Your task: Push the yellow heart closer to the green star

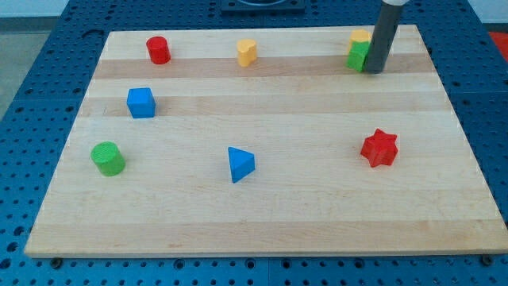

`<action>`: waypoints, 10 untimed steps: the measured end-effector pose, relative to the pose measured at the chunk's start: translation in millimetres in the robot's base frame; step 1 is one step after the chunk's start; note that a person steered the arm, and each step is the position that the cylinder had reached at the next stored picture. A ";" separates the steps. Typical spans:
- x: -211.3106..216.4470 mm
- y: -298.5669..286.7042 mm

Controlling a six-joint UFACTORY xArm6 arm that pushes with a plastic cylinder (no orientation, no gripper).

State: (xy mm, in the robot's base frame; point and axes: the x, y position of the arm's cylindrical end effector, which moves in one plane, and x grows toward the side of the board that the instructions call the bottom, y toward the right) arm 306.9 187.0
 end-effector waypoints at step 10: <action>-6.3 -205.3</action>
State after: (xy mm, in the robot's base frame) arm 300.5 -18.3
